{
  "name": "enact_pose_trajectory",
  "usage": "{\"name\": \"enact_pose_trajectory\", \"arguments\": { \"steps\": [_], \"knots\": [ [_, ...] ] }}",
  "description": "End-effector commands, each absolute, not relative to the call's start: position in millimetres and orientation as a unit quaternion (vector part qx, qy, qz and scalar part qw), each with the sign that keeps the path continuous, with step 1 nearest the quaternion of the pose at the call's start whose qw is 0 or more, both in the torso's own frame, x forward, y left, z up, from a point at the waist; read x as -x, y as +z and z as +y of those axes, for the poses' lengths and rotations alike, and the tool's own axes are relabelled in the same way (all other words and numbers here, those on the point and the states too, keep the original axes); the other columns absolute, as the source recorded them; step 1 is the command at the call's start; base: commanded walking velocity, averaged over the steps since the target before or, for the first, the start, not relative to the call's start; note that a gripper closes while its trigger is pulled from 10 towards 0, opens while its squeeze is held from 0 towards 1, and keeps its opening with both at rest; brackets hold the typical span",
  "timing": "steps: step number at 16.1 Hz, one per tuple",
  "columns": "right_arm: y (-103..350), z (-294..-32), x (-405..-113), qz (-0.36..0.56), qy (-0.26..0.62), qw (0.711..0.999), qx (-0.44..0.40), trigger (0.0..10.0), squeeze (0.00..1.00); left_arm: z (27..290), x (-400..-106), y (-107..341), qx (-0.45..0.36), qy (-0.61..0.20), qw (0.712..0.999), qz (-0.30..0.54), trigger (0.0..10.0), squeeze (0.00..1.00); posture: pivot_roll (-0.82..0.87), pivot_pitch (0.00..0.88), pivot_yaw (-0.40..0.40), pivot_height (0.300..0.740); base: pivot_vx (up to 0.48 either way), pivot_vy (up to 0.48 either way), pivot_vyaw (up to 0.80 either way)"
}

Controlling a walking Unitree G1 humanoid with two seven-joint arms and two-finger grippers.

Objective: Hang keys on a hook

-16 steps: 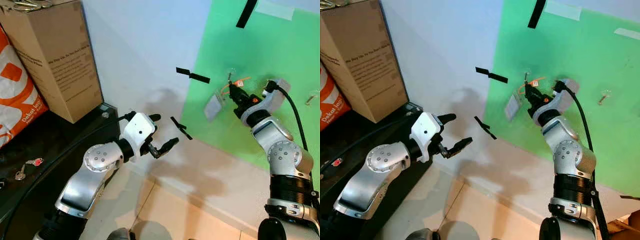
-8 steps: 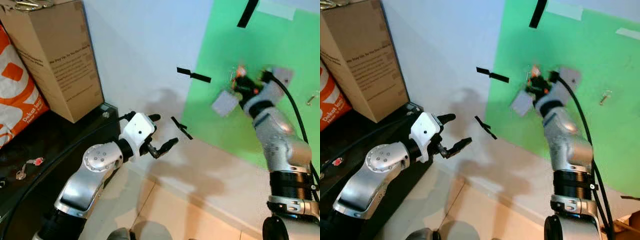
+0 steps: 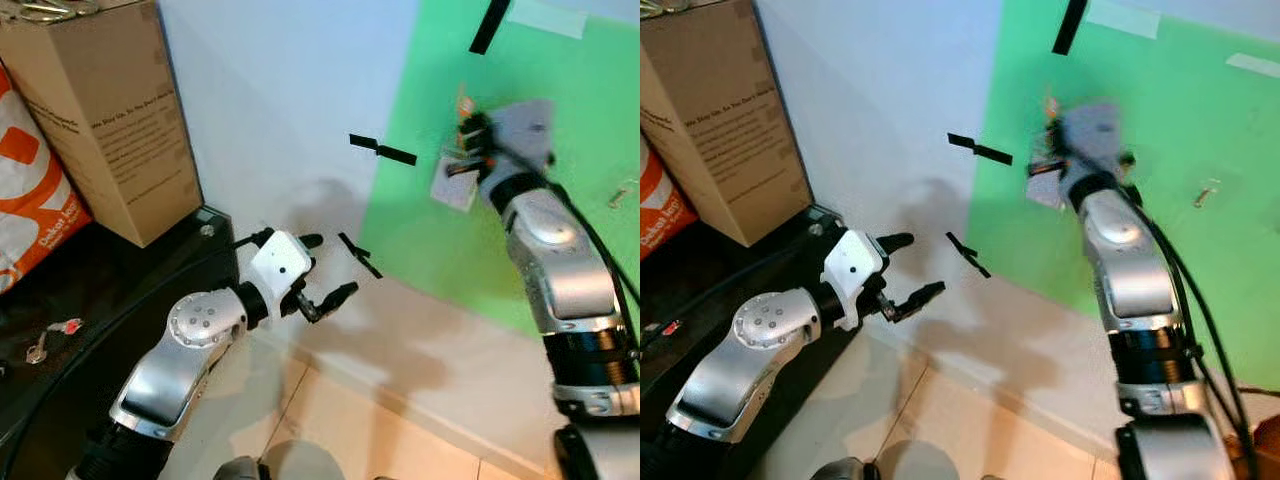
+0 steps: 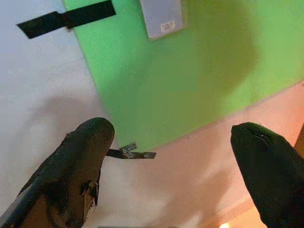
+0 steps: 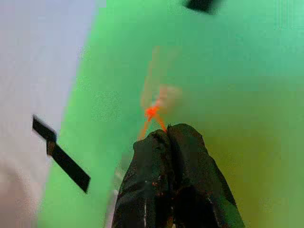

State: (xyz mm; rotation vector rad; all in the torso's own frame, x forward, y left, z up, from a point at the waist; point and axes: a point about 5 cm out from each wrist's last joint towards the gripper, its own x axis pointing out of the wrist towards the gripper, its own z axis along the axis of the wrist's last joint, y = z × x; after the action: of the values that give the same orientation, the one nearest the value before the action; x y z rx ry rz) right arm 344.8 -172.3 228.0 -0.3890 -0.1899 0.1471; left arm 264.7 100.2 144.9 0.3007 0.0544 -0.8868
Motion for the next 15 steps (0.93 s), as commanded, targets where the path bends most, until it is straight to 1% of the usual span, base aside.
{"name": "enact_pose_trajectory", "arguments": {
  "steps": [1,2,4,5,7,8,9,10,11,12,14,15],
  "knots": [
    [252.4,-160.1,-343.2,-0.154,0.095,0.957,0.228,10.0,0.0,99.2,-263.1,146.8,-0.154,-0.429,0.89,0.021,10.0,0.0,-0.04,0.0,-0.067,0.74,0.0,0.0,0.0],
    [256.1,-158.5,-342.7,-0.168,0.094,0.949,0.251,10.0,0.0,99.4,-263.9,146.9,-0.154,-0.427,0.891,0.021,10.0,0.0,-0.04,0.0,-0.067,0.74,0.0,0.0,0.0],
    [261.6,-164.0,-343.3,-0.18,0.075,0.956,0.221,10.0,0.0,99.0,-264.7,147.2,-0.154,-0.426,0.891,0.021,10.0,0.0,-0.04,0.0,-0.066,0.74,0.0,0.0,0.0],
    [255.7,-169.0,-345.6,-0.147,0.085,0.981,0.09,10.0,0.0,98.9,-265.0,147.3,-0.155,-0.427,0.891,0.02,10.0,0.0,-0.04,0.0,-0.062,0.74,0.0,0.0,0.0],
    [243.5,-173.7,-348.4,-0.091,0.089,0.991,-0.036,10.0,0.0,98.8,-265.1,147.5,-0.156,-0.427,0.891,0.02,10.0,0.0,-0.04,0.0,-0.062,0.74,0.0,0.0,0.0],
    [239.4,-176.9,-349.5,-0.075,0.083,0.991,-0.067,10.0,0.0,98.6,-265.1,147.6,-0.156,-0.427,0.891,0.02,10.0,0.0,-0.04,0.0,-0.062,0.74,0.0,0.0,0.0],
    [228.5,-179.9,-351.6,-0.03,0.079,0.982,-0.171,10.0,0.0,98.7,-264.8,147.4,-0.155,-0.427,0.891,0.02,10.0,0.0,-0.04,0.0,-0.064,0.74,0.0,0.0,0.0],
    [222.3,-179.6,-351.6,-0.014,0.085,0.97,-0.229,10.0,0.0,98.8,-264.7,147.4,-0.155,-0.426,0.891,0.02,10.0,0.0,-0.04,0.0,-0.067,0.74,0.0,0.0,0.0],
    [213.0,-177.2,-350.4,0.015,0.097,0.946,-0.308,10.0,0.0,99.0,-264.8,147.4,-0.154,-0.425,0.892,0.021,10.0,0.0,-0.04,0.0,-0.067,0.74,0.0,0.0,0.0],
    [205.1,-173.6,-348.5,0.036,0.107,0.93,-0.351,10.0,0.0,99.0,-265.0,147.4,-0.153,-0.424,0.892,0.021,10.0,0.0,-0.04,0.0,-0.07,0.74,0.0,0.0,0.0],
    [198.3,-168.8,-345.7,0.062,0.111,0.911,-0.393,10.0,0.0,98.8,-265.7,147.5,-0.153,-0.423,0.893,0.021,10.0,0.0,-0.04,0.0,-0.07,0.74,0.0,0.0,0.0],
    [200.7,-167.7,-345.8,0.061,0.111,0.892,-0.435,10.0,0.0,98.5,-266.0,147.4,-0.153,-0.423,0.893,0.021,10.0,0.0,-0.04,0.0,-0.07,0.74,0.0,0.0,0.0]
  ]
}}
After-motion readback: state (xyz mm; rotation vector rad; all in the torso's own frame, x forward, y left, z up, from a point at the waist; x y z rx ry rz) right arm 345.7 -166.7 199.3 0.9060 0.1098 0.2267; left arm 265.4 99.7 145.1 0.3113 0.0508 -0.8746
